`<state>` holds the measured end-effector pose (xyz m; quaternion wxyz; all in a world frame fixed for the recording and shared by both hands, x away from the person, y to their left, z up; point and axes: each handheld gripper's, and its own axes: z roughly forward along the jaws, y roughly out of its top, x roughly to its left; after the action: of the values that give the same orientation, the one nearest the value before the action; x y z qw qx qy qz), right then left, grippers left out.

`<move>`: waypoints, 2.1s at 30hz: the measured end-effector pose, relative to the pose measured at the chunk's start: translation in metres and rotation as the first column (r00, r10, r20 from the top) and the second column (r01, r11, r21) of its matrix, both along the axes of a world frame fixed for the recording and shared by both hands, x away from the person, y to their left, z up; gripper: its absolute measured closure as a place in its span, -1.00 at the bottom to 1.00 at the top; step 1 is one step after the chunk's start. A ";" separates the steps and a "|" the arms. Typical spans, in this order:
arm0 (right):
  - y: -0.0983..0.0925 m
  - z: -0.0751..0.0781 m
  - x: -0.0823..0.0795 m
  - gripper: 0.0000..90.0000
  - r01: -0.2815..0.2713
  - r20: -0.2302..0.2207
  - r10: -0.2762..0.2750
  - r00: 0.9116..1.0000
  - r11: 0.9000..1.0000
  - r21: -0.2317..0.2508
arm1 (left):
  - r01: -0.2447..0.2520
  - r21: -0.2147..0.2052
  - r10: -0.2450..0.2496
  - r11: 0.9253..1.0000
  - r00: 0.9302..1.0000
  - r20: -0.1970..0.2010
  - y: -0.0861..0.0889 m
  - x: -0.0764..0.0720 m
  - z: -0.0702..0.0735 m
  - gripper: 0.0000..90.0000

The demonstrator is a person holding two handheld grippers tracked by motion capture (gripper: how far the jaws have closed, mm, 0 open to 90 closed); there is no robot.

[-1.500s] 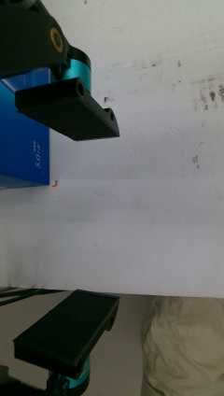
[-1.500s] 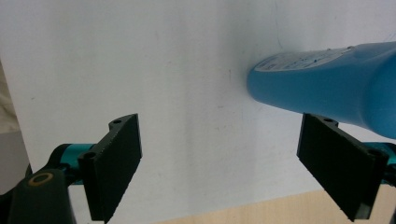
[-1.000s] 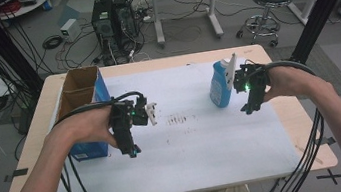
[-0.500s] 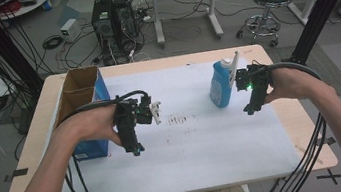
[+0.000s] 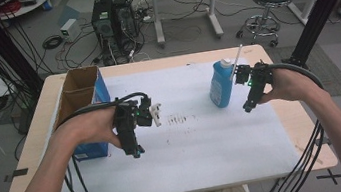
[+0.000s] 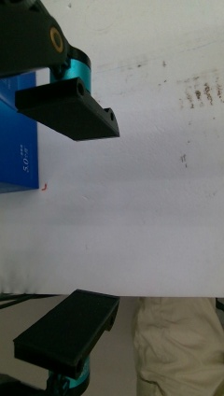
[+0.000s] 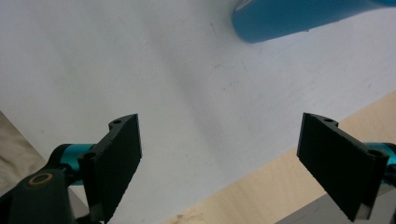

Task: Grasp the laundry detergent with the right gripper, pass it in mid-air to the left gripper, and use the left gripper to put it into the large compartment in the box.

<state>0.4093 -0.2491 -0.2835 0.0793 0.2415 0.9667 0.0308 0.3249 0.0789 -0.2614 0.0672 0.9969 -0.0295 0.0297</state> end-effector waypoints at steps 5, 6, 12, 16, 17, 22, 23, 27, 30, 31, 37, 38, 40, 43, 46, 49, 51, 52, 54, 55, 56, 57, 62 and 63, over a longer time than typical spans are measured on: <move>-0.001 0.000 0.004 -0.71 0.124 -0.012 -0.124 0.992 0.992 0.005 | 0.001 0.001 -0.001 1.000 1.000 0.000 -0.001 0.000 -0.001 -0.63; -0.001 -0.001 0.005 -0.71 0.144 -0.008 -0.144 0.990 0.990 0.004 | 0.001 -0.002 -0.001 1.000 1.000 -0.001 -0.001 0.000 -0.002 -0.63; 0.000 -0.002 0.008 -0.71 0.235 0.002 -0.235 0.972 0.971 0.043 | 0.001 -0.007 -0.001 1.000 1.000 -0.001 0.000 0.000 -0.004 -0.63; 0.000 -0.002 0.009 -0.71 0.288 0.021 -0.290 0.957 0.955 0.069 | 0.001 -0.008 -0.001 1.000 1.000 0.000 0.001 0.000 -0.005 -0.63; 0.000 -0.002 0.010 -0.71 0.295 0.026 -0.297 0.954 0.952 0.078 | 0.000 -0.011 -0.001 1.000 1.000 -0.001 0.001 0.000 -0.006 -0.63; 0.001 -0.004 0.011 -0.71 0.329 0.036 -0.337 0.941 0.934 0.139 | 0.002 -0.014 -0.002 1.000 1.000 0.000 0.001 -0.001 -0.006 -0.63; 0.001 -0.005 0.010 -0.71 0.333 0.038 -0.342 0.939 0.931 0.149 | 0.003 -0.013 -0.003 1.000 1.000 0.000 0.001 -0.001 -0.006 -0.63; 0.002 -0.008 0.011 -0.71 0.350 0.057 -0.366 0.929 0.917 0.194 | 0.003 -0.018 -0.003 1.000 1.000 0.002 0.001 -0.002 -0.006 -0.63; 0.003 -0.011 0.014 -0.71 0.360 0.083 -0.385 0.919 0.907 0.220 | 0.003 -0.025 -0.003 1.000 1.000 0.002 0.000 -0.002 -0.007 -0.63; 0.004 -0.011 0.014 -0.71 0.367 0.092 -0.395 0.914 0.902 0.226 | 0.004 -0.025 -0.004 1.000 1.000 0.002 0.000 -0.002 -0.007 -0.63; 0.006 -0.015 0.017 -0.71 0.378 0.149 -0.435 0.888 0.875 0.303 | 0.006 -0.027 -0.006 1.000 1.000 0.001 0.000 -0.003 -0.008 -0.63; 0.006 -0.017 0.018 -0.71 0.379 0.159 -0.440 0.884 0.872 0.310 | 0.004 -0.028 -0.004 1.000 1.000 0.000 0.000 -0.004 -0.008 -0.63; 0.007 -0.020 0.019 -0.71 0.385 0.166 -0.455 0.875 0.862 0.331 | 0.003 -0.032 -0.003 0.999 1.000 -0.001 0.001 -0.004 -0.008 -0.63; 0.008 -0.025 0.022 -0.71 0.392 0.178 -0.474 0.862 0.848 0.356 | -0.003 -0.036 0.003 0.999 1.000 -0.001 0.002 -0.004 -0.009 -0.63; 0.010 -0.031 0.026 -0.71 0.388 0.190 -0.478 0.858 0.844 0.371 | -0.005 -0.035 0.005 0.999 1.000 -0.005 0.003 -0.003 -0.011 -0.63; 0.012 -0.036 0.030 -0.71 0.398 0.199 -0.501 0.842 0.826 0.399 | -0.011 -0.041 0.010 0.999 1.000 -0.005 0.004 -0.003 -0.012 -0.63; 0.013 -0.039 0.031 -0.71 0.395 0.211 -0.508 0.835 0.820 0.413 | -0.013 -0.045 0.012 0.999 1.000 -0.006 0.005 -0.003 -0.012 -0.63; 0.014 -0.041 0.031 -0.71 0.398 0.213 -0.516 0.830 0.814 0.423 | -0.013 -0.044 0.013 0.999 1.000 -0.007 0.006 -0.003 -0.013 -0.63; 0.015 -0.043 0.032 -0.71 0.393 0.226 -0.523 0.822 0.808 0.439 | -0.016 -0.045 0.015 0.999 1.000 -0.010 0.007 -0.002 -0.014 -0.63; 0.016 -0.044 0.032 -0.71 0.394 0.228 -0.528 0.818 0.803 0.447 | -0.016 -0.046 0.015 0.999 1.000 -0.010 0.007 -0.002 -0.015 -0.63; 0.016 -0.045 0.032 -0.71 0.395 0.231 -0.532 0.815 0.801 0.451 | -0.016 -0.045 0.016 0.999 1.000 -0.011 0.007 -0.002 -0.015 -0.63; 0.016 -0.046 0.033 -0.71 0.394 0.236 -0.537 0.810 0.796 0.459 | -0.018 -0.047 0.017 0.999 1.000 -0.011 0.008 -0.002 -0.016 -0.63; 0.017 -0.049 0.034 -0.71 0.391 0.256 -0.560 0.788 0.777 0.494 | -0.022 -0.051 0.021 0.998 1.000 -0.014 0.010 -0.003 -0.017 -0.63; 0.017 -0.050 0.035 -0.71 0.388 0.257 -0.561 0.787 0.773 0.501 | -0.024 -0.053 0.023 0.998 1.000 -0.013 0.011 -0.003 -0.018 -0.63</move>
<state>0.4439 -0.2320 -0.3336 0.2222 0.4826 0.8046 0.2651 0.3219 0.0896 -0.2789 0.0935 0.9952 -0.0167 0.0248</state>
